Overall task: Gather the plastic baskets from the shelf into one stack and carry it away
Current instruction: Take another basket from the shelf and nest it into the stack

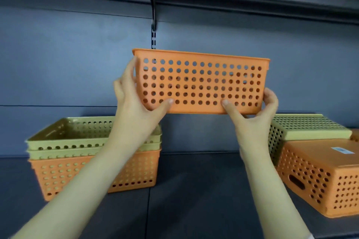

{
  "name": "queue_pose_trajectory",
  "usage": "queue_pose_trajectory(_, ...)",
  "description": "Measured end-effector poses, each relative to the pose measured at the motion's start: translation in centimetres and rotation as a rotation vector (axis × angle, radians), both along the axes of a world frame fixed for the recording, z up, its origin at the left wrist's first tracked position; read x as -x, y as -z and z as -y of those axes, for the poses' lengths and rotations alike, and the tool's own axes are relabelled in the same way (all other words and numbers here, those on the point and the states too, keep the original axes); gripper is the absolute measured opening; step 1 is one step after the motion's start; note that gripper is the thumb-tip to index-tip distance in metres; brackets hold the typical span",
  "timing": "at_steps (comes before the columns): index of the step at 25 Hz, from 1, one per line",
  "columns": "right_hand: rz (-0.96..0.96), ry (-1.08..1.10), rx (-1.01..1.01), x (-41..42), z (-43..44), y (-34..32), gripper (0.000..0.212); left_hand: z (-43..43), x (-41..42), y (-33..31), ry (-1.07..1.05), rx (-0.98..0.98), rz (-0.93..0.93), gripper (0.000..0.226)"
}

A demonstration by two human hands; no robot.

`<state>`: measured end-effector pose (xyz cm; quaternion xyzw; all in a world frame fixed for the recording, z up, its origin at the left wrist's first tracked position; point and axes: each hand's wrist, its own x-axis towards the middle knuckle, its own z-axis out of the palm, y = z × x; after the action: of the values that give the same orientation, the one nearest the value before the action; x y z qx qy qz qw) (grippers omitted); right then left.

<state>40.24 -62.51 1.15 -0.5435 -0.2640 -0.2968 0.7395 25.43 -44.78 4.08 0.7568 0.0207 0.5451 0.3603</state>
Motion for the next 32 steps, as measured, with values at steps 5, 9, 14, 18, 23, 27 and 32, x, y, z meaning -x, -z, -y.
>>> queue_pose_trajectory(5, -0.03, -0.038, 0.17, 4.1, -7.4, 0.9, 0.119, -7.8, 5.9, -0.6, -0.097, -0.002, -0.235, 0.132)
queue_pose_trajectory(9, 0.021, -0.119, 0.388, 7.1, -12.0, 1.4, 0.137, -13.7, 9.7, 0.4, -0.17, 0.0, -0.314, 0.14)
queue_pose_trajectory(14, 0.029, -0.119, 0.533, 9.1, -15.6, 1.8, 0.138, -19.1, 11.7, 2.7, -0.184, 0.04, -0.273, 0.123)
queue_pose_trajectory(18, 0.055, -0.072, 0.577, 8.8, -16.4, 2.4, 0.135, -21.1, 11.2, 5.0, -0.105, 0.052, -0.221, 0.101)
queue_pose_trajectory(23, 0.067, -0.052, 0.528, 7.9, -16.4, 4.0, 0.112, -22.1, 11.2, 6.0, -0.027, 0.039, -0.195, 0.077)
queue_pose_trajectory(27, 0.091, 0.025, 0.563, 8.4, -16.8, 6.8, 0.082, -21.9, 11.2, 8.1, -0.251, -0.035, -0.25, 0.062)
queue_pose_trajectory(32, 0.1, 0.093, 0.587, 8.1, -17.1, 8.0, 0.057, -21.5, 10.7, 10.0, -0.049, 0.131, -0.293, 0.049)
